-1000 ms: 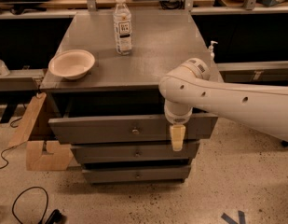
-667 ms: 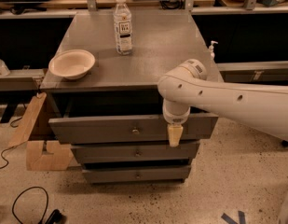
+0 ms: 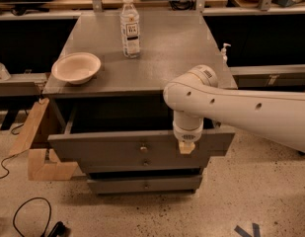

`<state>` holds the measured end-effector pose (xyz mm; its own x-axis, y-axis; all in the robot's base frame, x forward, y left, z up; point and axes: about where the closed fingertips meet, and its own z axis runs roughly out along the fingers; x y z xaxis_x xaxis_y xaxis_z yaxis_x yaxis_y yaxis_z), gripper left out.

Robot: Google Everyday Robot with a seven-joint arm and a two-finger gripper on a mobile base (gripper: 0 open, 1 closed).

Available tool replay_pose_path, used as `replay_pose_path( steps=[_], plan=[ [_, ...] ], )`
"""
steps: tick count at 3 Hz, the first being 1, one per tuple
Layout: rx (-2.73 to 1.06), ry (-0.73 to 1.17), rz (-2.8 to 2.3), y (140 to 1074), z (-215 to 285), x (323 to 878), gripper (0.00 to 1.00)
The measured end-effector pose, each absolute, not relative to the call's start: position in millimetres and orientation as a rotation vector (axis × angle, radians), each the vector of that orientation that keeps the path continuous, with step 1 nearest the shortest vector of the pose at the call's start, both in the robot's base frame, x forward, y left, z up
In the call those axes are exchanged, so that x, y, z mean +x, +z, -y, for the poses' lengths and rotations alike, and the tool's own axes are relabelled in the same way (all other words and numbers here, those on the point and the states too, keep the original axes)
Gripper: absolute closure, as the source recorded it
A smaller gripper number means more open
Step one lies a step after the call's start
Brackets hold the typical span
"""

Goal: Open top drawer

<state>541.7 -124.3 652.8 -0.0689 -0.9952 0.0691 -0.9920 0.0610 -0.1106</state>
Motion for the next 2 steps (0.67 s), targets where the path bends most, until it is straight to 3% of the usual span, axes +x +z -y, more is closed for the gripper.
replay_pose_path(
  steps=[1, 2],
  plan=[
    [-2.105, -0.187, -2.327, 661.6, 126.9, 518.7, 0.96],
    [-2.104, -0.186, -2.331, 662.2, 127.0, 517.4, 1.0]
  ],
)
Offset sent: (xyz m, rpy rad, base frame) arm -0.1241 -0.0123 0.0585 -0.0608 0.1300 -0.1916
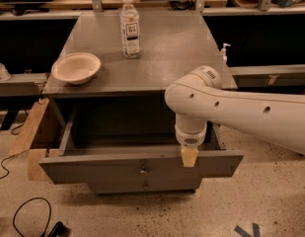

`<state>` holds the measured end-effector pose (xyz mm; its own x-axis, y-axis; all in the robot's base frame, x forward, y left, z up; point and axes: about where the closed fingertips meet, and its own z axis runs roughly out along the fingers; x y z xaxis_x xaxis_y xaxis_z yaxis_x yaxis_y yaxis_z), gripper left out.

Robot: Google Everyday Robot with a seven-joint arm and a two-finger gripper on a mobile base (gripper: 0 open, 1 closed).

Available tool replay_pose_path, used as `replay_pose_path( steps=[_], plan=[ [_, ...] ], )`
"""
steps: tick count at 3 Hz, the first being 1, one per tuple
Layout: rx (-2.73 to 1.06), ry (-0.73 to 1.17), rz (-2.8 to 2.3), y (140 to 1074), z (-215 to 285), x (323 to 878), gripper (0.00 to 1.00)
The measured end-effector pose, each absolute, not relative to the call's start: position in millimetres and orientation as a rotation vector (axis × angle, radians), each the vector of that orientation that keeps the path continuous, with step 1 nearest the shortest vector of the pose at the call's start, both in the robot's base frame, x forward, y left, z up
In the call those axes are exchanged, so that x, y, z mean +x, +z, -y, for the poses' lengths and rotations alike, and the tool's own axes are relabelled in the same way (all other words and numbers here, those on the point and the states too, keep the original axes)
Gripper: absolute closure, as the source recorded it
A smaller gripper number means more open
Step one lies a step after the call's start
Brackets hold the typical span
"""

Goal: Open top drawer

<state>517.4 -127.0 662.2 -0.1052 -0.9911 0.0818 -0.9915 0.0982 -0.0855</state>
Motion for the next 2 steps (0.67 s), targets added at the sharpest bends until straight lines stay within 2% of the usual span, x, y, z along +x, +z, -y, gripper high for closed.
replay_pose_path(
  steps=[2],
  plan=[
    [1.973, 0.119, 2.372, 685, 133, 452, 1.0]
  ],
)
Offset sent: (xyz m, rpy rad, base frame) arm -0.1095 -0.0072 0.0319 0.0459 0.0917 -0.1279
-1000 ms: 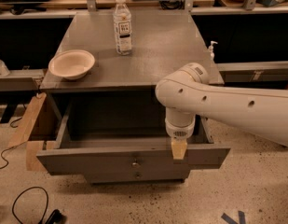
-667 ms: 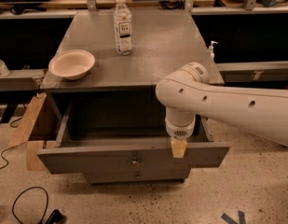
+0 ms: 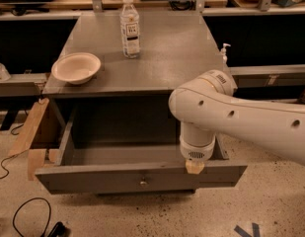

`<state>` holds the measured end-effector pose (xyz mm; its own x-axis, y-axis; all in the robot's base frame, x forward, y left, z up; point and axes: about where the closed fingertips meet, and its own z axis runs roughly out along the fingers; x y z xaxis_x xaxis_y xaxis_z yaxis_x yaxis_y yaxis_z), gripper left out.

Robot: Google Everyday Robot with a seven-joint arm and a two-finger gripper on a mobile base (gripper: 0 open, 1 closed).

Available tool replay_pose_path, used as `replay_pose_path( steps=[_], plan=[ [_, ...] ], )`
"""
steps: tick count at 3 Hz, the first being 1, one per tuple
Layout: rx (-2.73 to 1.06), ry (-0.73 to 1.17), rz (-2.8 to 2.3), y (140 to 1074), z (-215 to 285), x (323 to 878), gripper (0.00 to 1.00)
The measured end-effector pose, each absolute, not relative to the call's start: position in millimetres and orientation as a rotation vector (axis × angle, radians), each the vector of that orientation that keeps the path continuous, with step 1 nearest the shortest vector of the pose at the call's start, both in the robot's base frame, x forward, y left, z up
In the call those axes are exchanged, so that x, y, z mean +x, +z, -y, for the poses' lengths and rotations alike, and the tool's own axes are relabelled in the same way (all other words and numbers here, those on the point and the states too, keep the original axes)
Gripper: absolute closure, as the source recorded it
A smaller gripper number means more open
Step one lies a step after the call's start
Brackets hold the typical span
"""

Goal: Open top drawer

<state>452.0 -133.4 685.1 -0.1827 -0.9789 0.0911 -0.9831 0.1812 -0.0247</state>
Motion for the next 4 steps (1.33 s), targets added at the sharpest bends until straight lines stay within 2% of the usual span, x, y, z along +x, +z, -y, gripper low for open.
replay_pose_path(
  steps=[1, 2, 4],
  plan=[
    [1.973, 0.119, 2.372, 685, 133, 452, 1.0],
    [1.975, 0.023, 2.379, 675, 131, 441, 1.0],
    [1.981, -0.04, 2.373, 670, 128, 435, 1.0]
  ],
)
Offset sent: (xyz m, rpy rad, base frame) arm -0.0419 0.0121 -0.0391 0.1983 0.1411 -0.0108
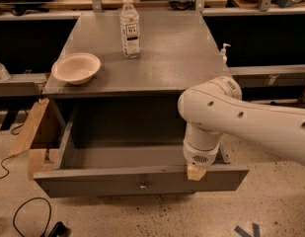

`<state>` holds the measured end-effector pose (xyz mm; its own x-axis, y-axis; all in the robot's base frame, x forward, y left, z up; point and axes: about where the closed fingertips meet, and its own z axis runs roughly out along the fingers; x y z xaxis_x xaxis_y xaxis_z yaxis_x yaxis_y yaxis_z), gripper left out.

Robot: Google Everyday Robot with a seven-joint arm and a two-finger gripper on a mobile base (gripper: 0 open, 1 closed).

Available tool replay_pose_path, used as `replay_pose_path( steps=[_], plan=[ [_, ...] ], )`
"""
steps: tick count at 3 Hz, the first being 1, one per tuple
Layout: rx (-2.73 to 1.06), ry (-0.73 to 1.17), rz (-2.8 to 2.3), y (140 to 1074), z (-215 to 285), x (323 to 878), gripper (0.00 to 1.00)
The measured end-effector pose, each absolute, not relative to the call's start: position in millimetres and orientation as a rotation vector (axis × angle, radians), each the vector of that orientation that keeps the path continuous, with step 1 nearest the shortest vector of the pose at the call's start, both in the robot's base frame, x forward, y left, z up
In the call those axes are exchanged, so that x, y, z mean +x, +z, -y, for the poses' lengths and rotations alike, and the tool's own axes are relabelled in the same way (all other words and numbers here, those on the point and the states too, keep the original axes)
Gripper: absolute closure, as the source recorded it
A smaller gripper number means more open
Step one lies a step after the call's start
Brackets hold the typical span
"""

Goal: Open top drawer

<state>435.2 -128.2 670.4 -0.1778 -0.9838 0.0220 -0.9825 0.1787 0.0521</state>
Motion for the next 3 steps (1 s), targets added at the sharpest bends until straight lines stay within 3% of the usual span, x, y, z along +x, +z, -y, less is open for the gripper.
replay_pose_path(
  steps=[3],
  plan=[
    [1.98, -0.033, 2.374, 677.2, 129.7, 433.8, 0.32]
  ],
)
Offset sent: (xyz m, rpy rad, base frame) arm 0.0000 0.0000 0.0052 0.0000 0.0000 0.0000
